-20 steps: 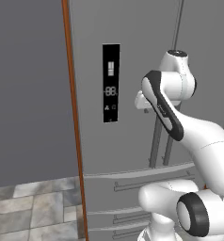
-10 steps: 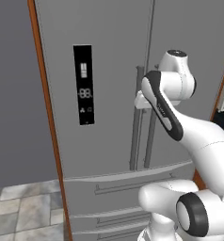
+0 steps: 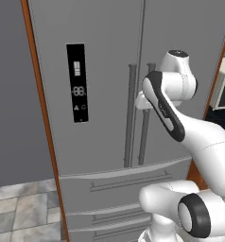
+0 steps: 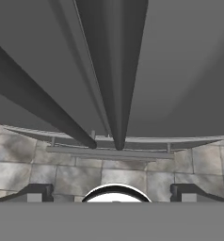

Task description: There is a bowl on the dining counter. Grab a lemon wedge from the fridge and place it in the bowl. Then get the liquor bottle and glass cup from the cabinet and place them next to the bowl.

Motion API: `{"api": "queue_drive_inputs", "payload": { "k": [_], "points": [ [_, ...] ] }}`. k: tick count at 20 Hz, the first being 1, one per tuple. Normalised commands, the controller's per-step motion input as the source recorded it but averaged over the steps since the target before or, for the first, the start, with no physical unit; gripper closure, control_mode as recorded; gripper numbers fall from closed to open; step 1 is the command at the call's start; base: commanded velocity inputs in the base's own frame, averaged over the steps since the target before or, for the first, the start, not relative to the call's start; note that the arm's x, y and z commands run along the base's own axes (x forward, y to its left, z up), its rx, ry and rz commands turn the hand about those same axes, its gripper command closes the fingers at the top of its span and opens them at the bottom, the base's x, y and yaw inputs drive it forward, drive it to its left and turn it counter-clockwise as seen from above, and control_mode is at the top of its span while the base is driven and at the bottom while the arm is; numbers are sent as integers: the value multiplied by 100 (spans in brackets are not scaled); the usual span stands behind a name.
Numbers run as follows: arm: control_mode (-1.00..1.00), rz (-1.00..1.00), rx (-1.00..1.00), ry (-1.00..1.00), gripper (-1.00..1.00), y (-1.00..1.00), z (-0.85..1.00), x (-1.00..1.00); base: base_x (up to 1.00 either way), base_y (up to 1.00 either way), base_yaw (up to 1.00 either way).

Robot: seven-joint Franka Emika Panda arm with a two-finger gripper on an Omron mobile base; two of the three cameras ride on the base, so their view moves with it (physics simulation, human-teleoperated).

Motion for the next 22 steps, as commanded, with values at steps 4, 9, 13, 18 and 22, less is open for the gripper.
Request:
{"api": "queue_drive_inputs", "payload": {
  "k": [4, 9, 13, 18, 22],
  "points": [
    [100, 0, 0, 0, -100, 0, 0, 0, -23, 0, 0],
    [100, 0, 0, 0, -100, 0, 0, 0, -35, 0, 0],
    [100, 0, 0, 0, -100, 0, 0, 0, -24, 0, 0],
    [-100, 0, 0, -7, -100, 1, 0, 2, -3, 0, 0],
    [-100, -4, 0, -25, -100, 11, 0, 38, 0, 0, 0]
  ]
}}
